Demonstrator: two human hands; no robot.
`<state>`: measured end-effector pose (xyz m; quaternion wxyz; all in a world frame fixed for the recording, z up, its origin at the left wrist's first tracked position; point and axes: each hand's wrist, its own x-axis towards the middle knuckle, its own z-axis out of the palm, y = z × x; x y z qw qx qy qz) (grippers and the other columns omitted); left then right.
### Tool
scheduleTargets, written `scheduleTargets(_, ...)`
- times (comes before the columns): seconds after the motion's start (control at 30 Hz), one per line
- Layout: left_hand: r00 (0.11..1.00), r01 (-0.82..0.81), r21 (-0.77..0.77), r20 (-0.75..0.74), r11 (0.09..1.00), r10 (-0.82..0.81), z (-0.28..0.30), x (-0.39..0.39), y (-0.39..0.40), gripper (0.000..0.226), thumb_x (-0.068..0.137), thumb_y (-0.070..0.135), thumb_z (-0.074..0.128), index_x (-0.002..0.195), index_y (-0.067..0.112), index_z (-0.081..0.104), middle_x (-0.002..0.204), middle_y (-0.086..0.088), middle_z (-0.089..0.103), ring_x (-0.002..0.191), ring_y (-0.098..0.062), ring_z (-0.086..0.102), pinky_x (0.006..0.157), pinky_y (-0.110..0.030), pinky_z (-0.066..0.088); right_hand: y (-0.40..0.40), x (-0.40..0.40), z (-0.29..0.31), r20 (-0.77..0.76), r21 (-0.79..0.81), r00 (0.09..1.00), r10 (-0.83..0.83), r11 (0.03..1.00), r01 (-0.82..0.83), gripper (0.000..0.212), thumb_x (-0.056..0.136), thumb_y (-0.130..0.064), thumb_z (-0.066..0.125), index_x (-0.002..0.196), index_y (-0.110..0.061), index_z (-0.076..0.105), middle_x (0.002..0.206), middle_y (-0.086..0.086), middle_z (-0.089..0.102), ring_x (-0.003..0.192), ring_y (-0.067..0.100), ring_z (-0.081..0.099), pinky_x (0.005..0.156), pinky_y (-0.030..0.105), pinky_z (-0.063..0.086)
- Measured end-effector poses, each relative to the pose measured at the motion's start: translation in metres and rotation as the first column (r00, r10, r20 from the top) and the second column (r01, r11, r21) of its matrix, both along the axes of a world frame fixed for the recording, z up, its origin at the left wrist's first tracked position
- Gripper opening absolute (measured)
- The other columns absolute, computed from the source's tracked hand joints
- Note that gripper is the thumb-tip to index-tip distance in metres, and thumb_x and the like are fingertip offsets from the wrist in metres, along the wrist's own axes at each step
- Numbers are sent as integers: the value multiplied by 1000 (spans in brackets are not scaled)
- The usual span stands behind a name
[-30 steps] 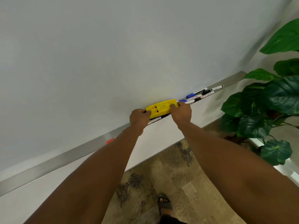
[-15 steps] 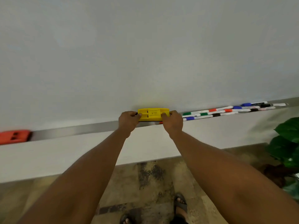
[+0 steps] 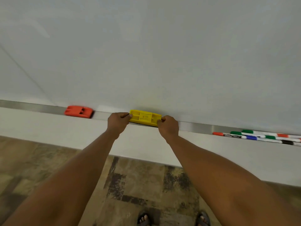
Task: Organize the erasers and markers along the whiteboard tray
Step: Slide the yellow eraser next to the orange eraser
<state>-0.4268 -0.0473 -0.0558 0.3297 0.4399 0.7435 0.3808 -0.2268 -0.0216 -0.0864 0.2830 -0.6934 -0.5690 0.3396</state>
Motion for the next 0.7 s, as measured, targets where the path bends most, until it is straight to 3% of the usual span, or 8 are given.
scheduleTargets(0.07,1000,-26,-12,-13,1000,26,-5,-26,-4,18,86,33,69,97,21,76,79,-8,72,83,-25,69,79,-34,51,2,-23,-3,32,10,998,54,998,-54,17,85,-20,54,81,-8,66,78,8,65,81,30,61,61,30,41)
scheduleTargets(0.23,994,-79,-42,-74,996,76,-19,-76,-3,18,91,26,62,103,18,74,77,-8,67,78,-22,63,64,-25,43,8,-77,-13,27,27,995,101,994,-102,24,87,-19,54,105,-13,68,106,7,69,100,28,61,78,33,48)
scheduleTargets(0.33,983,-139,-49,-126,989,132,-29,-102,4,21,92,21,59,106,15,73,81,-11,68,75,-23,58,66,-27,41,17,-109,-19,11,30,992,126,992,-126,23,86,-18,53,104,-13,68,104,8,70,98,28,61,75,31,47)
scheduleTargets(0.47,966,-217,-49,-152,975,207,-38,-131,13,21,91,21,59,103,11,72,83,-17,69,80,-32,62,77,-40,51,28,-144,-22,-13,13,989,147,989,-147,22,84,-15,52,99,-13,68,101,8,70,96,29,62,76,34,48)
scheduleTargets(0.57,965,-218,-63,-165,974,205,-44,-147,21,28,91,23,60,116,14,69,100,-13,72,98,-33,64,86,-38,50,37,-163,-27,-17,-16,987,159,987,-159,20,82,-14,54,96,-12,68,99,9,70,94,30,62,76,36,51)
scheduleTargets(0.7,963,-211,-63,-186,975,196,-53,-161,30,30,91,22,58,119,18,68,100,-10,72,94,-30,63,79,-32,47,45,-178,-33,0,-42,983,182,982,-182,18,80,-14,54,90,-13,69,89,9,70,85,30,63,68,34,51)
